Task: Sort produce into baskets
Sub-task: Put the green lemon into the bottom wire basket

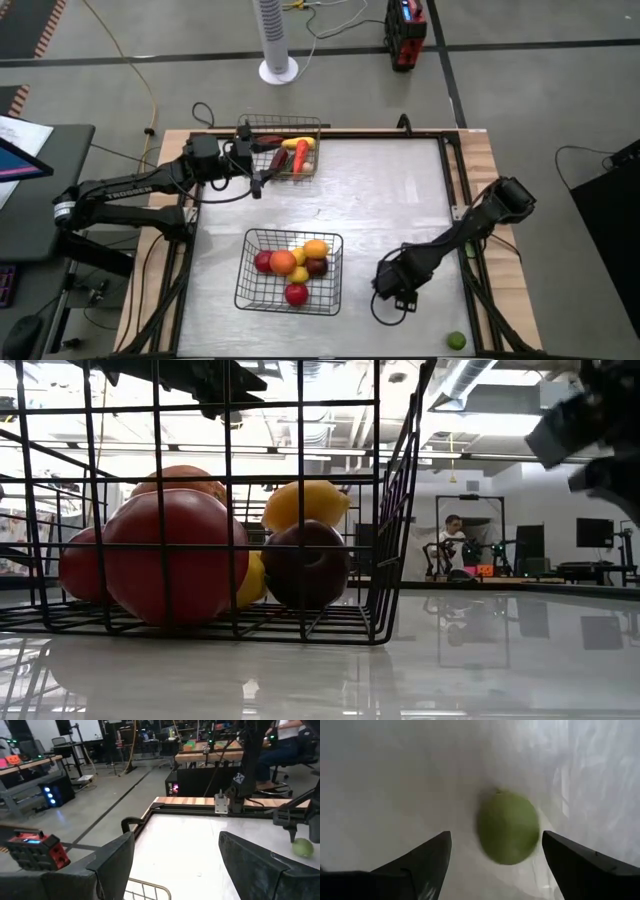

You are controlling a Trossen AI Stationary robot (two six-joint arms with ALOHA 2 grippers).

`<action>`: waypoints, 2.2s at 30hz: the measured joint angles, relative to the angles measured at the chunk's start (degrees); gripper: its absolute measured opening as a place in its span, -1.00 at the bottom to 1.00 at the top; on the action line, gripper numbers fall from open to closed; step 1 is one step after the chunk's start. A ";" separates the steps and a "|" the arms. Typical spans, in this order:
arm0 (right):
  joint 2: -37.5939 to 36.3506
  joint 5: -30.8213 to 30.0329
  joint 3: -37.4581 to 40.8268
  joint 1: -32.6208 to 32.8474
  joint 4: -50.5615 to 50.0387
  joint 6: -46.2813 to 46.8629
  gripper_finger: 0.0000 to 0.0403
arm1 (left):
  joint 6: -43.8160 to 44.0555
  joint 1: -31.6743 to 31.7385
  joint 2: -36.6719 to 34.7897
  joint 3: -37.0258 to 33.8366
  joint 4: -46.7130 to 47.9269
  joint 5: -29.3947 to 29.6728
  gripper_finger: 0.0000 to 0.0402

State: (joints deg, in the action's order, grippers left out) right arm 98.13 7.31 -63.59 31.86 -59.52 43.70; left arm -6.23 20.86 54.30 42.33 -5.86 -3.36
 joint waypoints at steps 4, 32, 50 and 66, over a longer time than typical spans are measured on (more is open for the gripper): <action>0.02 -0.04 3.01 -0.51 -0.12 -0.39 0.59 | -0.09 0.00 0.00 0.00 0.46 1.29 0.39; 0.16 -11.71 -15.27 -4.93 -21.37 -10.27 0.04 | 0.03 0.02 0.00 0.00 -1.11 0.41 0.39; 4.54 -16.83 -26.44 -13.48 15.50 -36.72 0.30 | -0.12 0.01 0.00 0.00 -1.15 -0.80 0.39; 4.83 -7.99 -29.27 -5.45 -21.45 -9.89 0.58 | -0.57 0.00 0.00 0.00 -1.10 -0.46 0.39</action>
State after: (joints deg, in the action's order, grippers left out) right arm 102.96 -0.68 -92.86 26.41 -80.97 33.81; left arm -6.80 20.86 54.30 42.33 -6.95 -3.81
